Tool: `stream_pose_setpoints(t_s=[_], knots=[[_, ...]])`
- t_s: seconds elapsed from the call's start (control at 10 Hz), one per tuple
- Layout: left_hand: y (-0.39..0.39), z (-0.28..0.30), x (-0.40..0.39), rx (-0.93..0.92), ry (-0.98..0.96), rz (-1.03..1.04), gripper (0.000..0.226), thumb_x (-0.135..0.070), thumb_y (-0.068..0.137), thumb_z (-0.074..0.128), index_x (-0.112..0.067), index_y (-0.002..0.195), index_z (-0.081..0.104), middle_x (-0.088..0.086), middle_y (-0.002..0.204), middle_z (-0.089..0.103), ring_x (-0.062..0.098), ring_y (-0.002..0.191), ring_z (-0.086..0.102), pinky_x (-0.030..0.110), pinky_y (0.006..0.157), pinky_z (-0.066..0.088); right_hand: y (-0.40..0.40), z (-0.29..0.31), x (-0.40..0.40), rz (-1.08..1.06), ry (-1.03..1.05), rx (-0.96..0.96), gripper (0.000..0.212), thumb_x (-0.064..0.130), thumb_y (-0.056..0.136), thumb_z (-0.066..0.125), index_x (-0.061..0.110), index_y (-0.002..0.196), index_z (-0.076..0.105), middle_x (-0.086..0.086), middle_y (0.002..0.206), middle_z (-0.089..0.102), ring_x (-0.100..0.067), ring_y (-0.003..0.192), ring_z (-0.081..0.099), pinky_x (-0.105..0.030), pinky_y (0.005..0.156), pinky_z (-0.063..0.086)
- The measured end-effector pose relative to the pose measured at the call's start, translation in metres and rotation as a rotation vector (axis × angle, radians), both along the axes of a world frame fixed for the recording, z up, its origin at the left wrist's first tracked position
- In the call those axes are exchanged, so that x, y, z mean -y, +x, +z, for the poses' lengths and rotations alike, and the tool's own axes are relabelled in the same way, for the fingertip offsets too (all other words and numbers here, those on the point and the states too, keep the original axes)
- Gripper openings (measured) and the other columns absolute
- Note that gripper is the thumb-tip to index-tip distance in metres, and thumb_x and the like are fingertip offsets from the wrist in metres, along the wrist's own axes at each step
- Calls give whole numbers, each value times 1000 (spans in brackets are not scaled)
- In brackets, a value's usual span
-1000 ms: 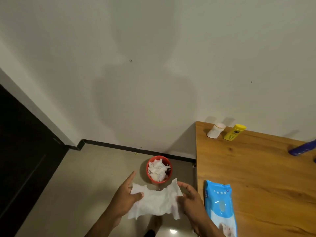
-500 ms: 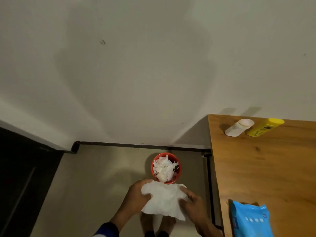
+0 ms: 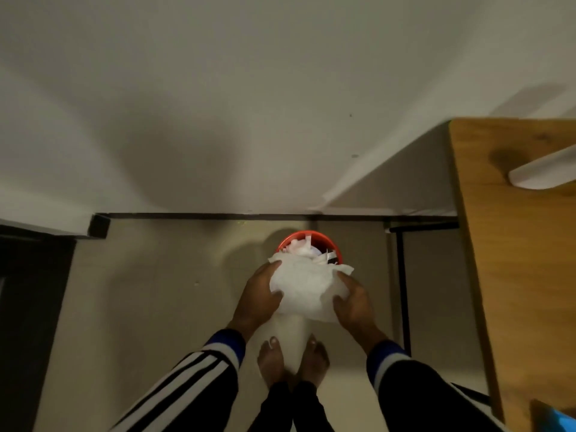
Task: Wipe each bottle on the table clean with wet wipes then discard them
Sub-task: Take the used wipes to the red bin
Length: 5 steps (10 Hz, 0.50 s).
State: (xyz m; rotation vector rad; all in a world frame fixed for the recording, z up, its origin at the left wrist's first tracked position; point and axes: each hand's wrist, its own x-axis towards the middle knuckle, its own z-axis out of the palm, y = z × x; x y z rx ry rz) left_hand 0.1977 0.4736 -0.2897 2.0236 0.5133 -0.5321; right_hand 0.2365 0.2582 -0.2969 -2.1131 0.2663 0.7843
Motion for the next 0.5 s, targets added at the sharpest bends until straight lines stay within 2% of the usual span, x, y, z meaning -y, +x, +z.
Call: stream_pose_setpoints(t_s=[0.1,0.2,0.3,0.4,0.5], knots=[[9,-39,-3,-3,-33,-13,64,-10,92,69,-8,149,41,11,153,44,25,142,41,24,111,31,16,-37,-6,21,14,48,57,19,89,59,10,143,45,-12,143,48,-29,129,47,-33,103,41],[23,-78,-6,-42,5,-42,67,-11,92,70,-9,150,39,12,156,41,26,144,38,24,112,29,32,-76,-11,11,-20,20,55,15,94,60,18,146,41,-7,147,45,-26,131,45,-39,107,42],[36,-109,-7,-107,49,-112,81,-9,85,76,-10,154,33,13,160,33,32,147,33,40,120,31,46,-115,-16,110,-139,-33,62,5,92,59,17,149,39,-11,154,38,-29,139,38,-36,111,34],[40,-131,-10,-207,14,-151,90,-23,82,81,-21,156,29,12,166,18,37,154,9,52,125,12,48,-131,-14,50,-90,-126,54,33,96,62,22,145,42,-6,135,55,-30,120,56,-38,85,55],[19,-138,-19,-389,104,-155,84,-30,86,77,-28,156,30,12,168,-9,35,155,5,46,122,21,29,-132,-8,36,-131,-151,42,40,94,63,24,132,53,-13,120,61,-33,102,64,-47,78,59]])
